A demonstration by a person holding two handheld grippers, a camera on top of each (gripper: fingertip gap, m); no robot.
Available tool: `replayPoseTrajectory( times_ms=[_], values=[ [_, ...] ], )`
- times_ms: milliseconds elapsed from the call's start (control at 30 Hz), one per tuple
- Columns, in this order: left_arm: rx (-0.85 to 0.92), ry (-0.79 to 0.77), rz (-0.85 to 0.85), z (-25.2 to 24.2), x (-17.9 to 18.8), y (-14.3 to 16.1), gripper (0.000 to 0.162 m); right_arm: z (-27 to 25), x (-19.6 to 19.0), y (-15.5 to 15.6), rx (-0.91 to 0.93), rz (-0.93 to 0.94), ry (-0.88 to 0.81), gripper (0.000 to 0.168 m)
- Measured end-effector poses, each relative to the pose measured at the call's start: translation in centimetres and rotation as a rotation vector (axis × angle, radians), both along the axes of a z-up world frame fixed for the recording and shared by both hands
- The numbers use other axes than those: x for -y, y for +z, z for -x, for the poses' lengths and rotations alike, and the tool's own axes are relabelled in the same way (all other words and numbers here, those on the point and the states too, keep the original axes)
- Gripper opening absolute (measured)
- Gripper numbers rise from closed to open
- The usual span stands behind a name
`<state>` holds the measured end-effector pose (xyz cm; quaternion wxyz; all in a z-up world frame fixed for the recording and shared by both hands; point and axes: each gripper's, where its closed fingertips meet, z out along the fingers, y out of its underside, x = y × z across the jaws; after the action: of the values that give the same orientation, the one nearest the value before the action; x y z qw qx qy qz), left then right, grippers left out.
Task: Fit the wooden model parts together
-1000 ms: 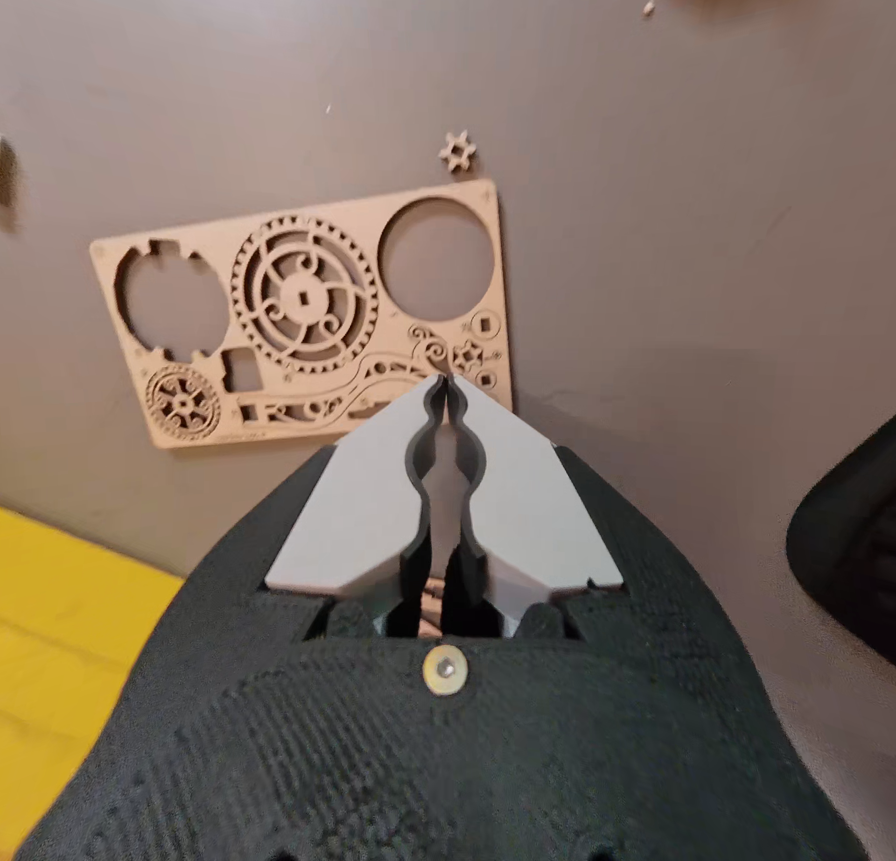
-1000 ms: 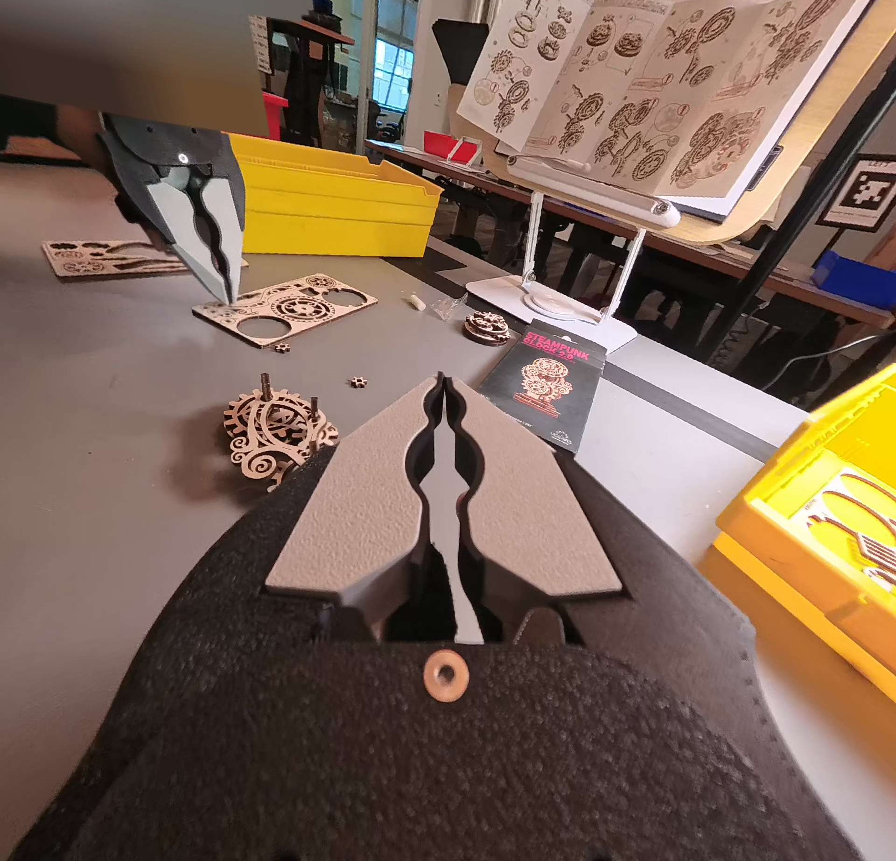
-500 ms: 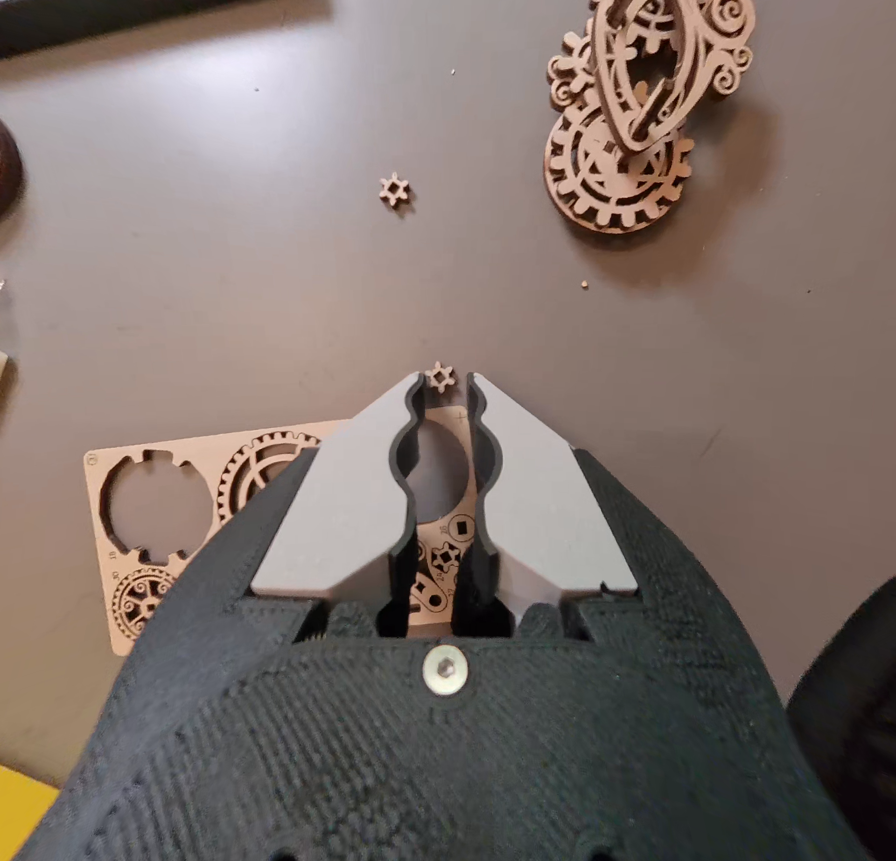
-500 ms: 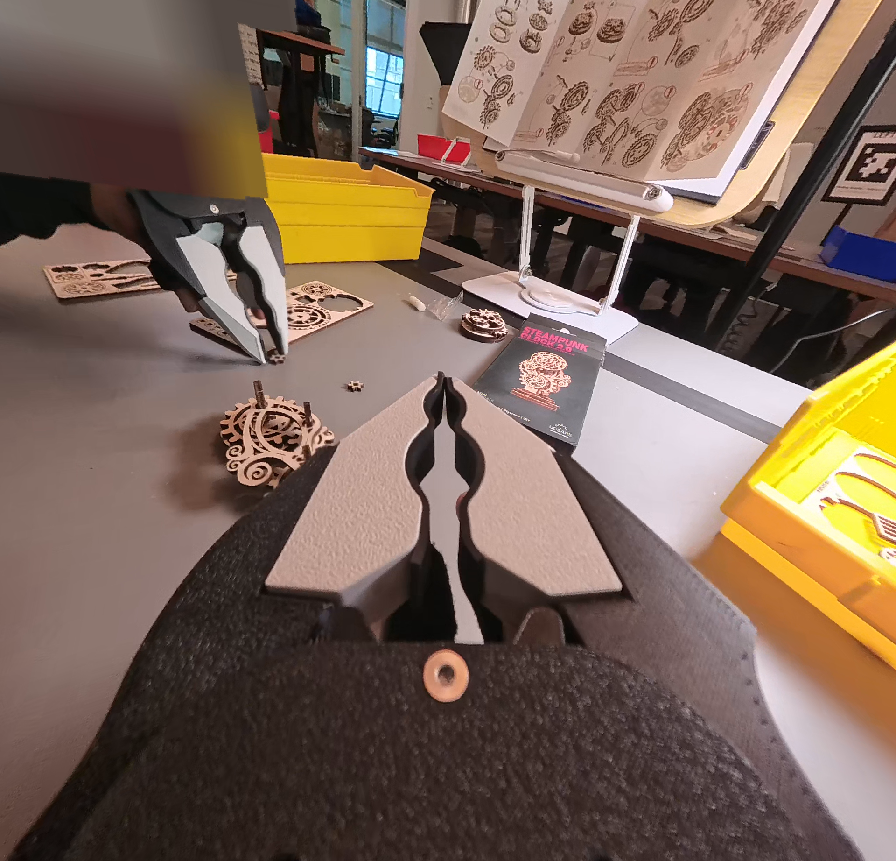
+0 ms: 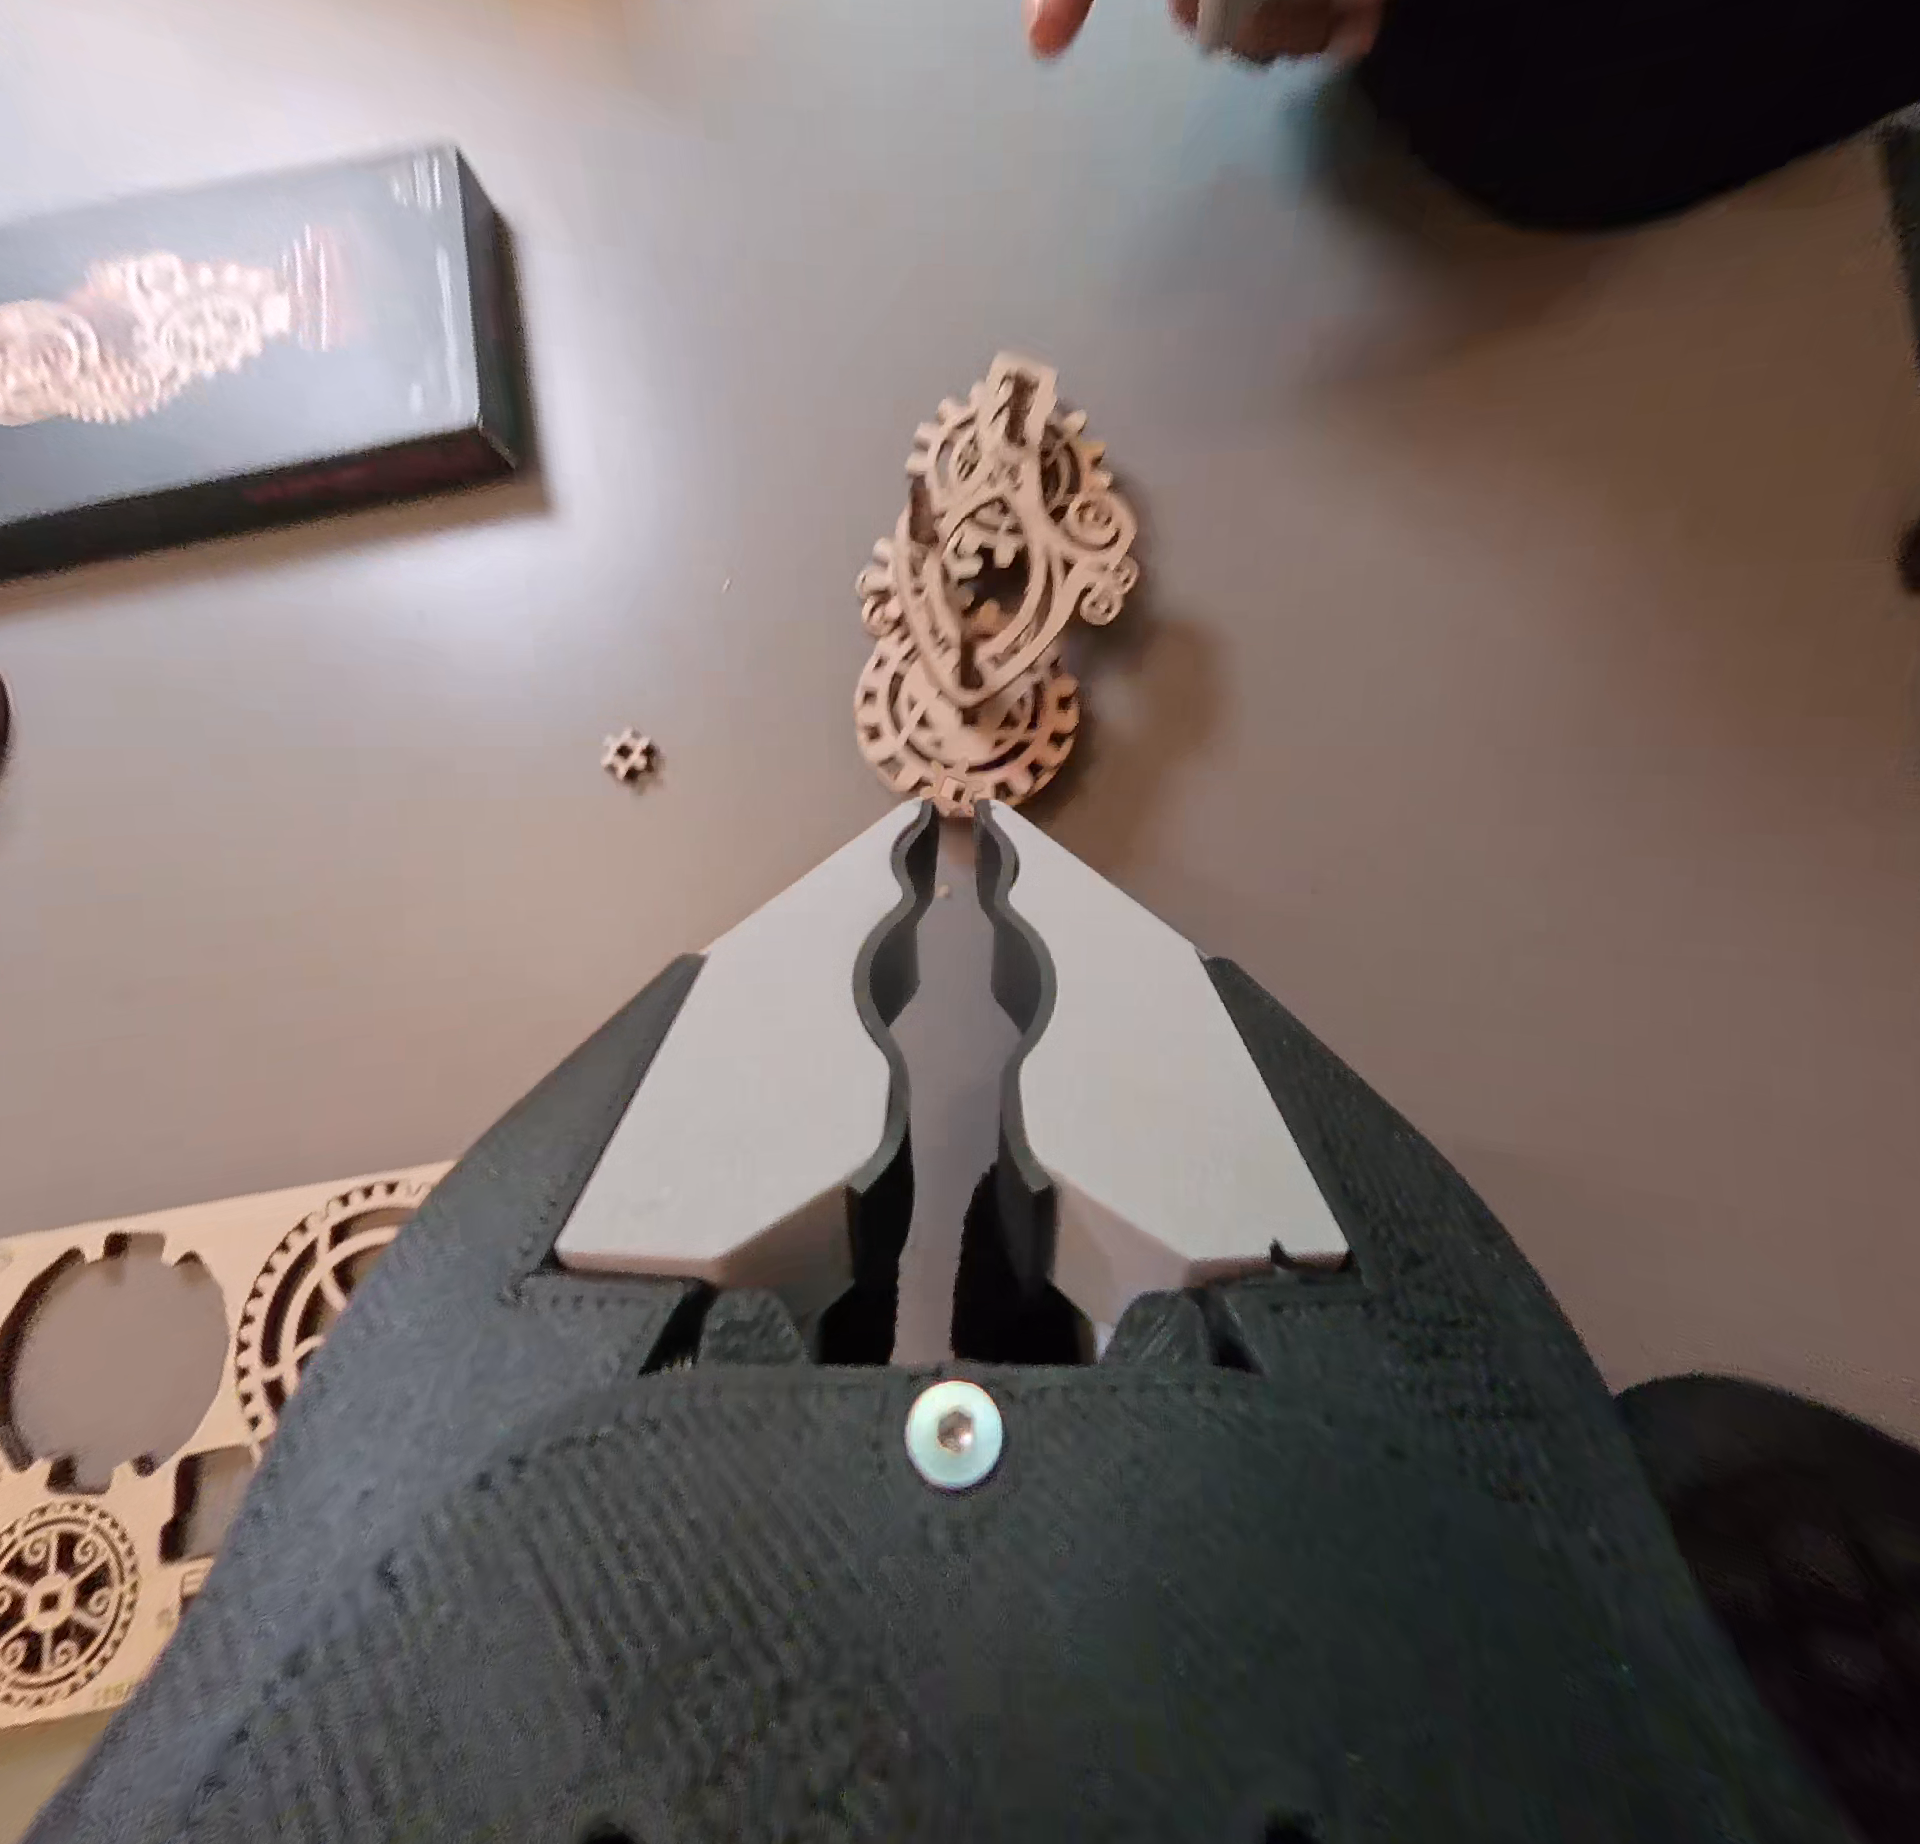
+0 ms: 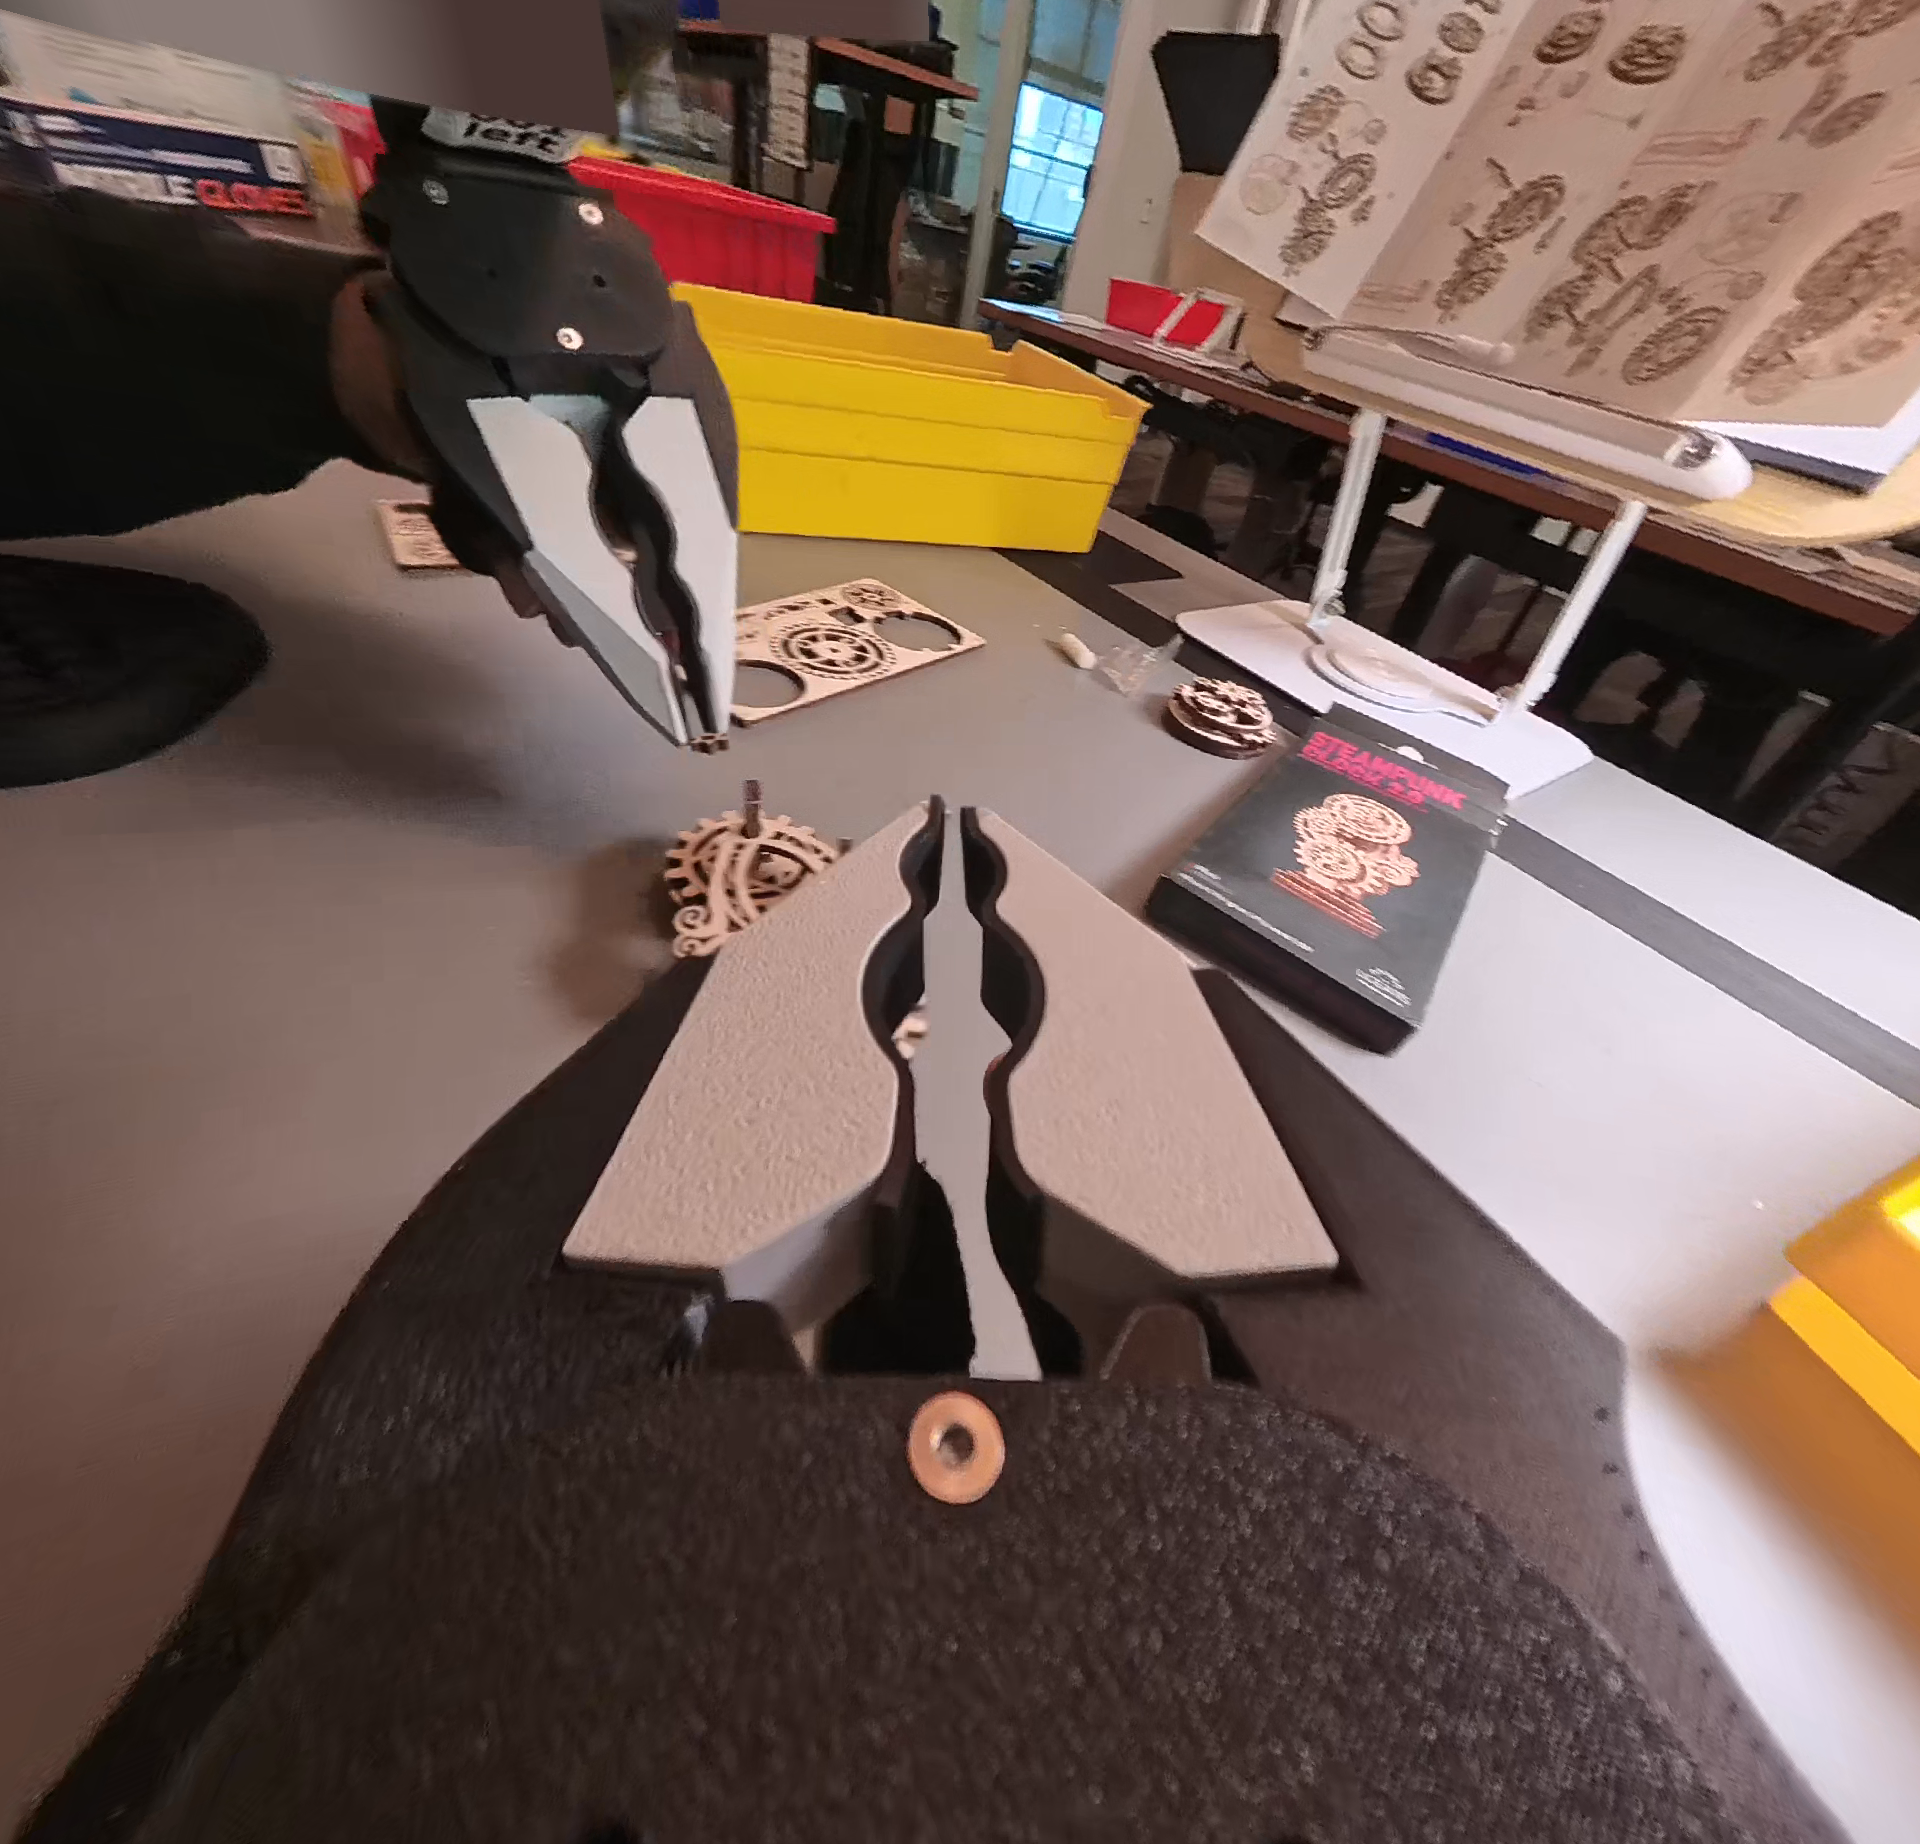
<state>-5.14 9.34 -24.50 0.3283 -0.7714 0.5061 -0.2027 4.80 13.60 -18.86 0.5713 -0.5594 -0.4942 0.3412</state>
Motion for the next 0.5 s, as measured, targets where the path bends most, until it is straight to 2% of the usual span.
replayPoseTrajectory(
  times_ms=[33,133,333,500],
  values=[
    [0.017,0.0,-0.014,-0.6,0.3,0.5,0.005,0.3,0.6,-0.1,0.005,-0.001,0.031,0.002],
    [0.067,-0.002,-0.027,-2.5,1.2,1.6,0.005,1.2,2.4,-0.5,0.031,-0.001,0.123,0.004],
    [0.259,-0.003,0.066,-5.7,2.8,3.6,0.005,3.1,6.8,-0.9,0.061,-0.041,0.295,0.007],
    [0.267,-0.011,0.073,-7.0,3.3,3.4,0.005,3.6,7.5,-1.7,0.096,-0.048,0.311,0.014]
  ],
)
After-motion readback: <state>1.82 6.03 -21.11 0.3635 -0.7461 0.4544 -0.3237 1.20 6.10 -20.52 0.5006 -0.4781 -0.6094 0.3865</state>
